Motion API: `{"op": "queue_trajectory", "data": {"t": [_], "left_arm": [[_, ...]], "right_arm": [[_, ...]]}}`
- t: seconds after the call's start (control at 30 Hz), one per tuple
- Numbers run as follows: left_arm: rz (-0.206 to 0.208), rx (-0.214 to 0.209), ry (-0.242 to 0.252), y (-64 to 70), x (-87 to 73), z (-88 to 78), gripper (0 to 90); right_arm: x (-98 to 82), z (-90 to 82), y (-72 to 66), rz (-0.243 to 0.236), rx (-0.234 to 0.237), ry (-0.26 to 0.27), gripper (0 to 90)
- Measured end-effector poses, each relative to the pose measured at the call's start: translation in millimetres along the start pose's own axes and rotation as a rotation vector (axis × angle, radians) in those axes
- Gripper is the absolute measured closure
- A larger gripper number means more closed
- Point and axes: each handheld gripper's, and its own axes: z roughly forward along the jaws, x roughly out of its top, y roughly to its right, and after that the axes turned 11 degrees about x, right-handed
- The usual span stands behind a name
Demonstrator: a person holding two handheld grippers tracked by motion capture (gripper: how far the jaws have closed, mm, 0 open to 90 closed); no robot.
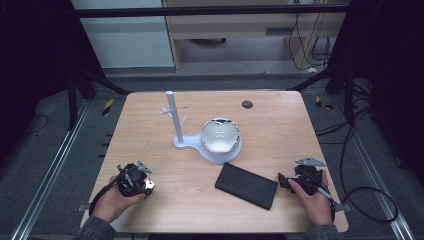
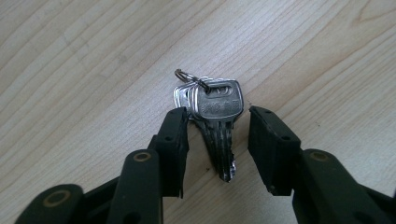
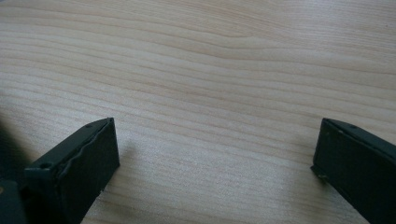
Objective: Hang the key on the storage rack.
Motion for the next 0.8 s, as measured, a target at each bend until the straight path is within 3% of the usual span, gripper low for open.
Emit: {"op": "queue_trajectory", "data": {"t": [0.17, 0.27, 0.63, 0.8], "left_arm": [[-0.007, -0.029, 0.000, -2.6, 0.0, 0.7, 68.5], [0.002, -0.042, -0.008, -5.1, -0.3, 0.7, 79.4], [0.017, -0.036, -0.002, -5.4, 2.2, -3.1, 83.1], [0.048, -0.028, -0.001, -3.1, 4.4, -9.1, 83.3]], "right_arm": [[0.0, 0.0, 0.0, 0.000, 0.000, 0.000, 0.4], [0.0, 0.0, 0.0, 0.000, 0.000, 0.000, 0.4], [0.0, 0.0, 0.0, -0.001, 0.000, 0.000, 0.4], [-0.1, -0.1, -0.1, -0.001, 0.001, -0.001, 0.4]]}}
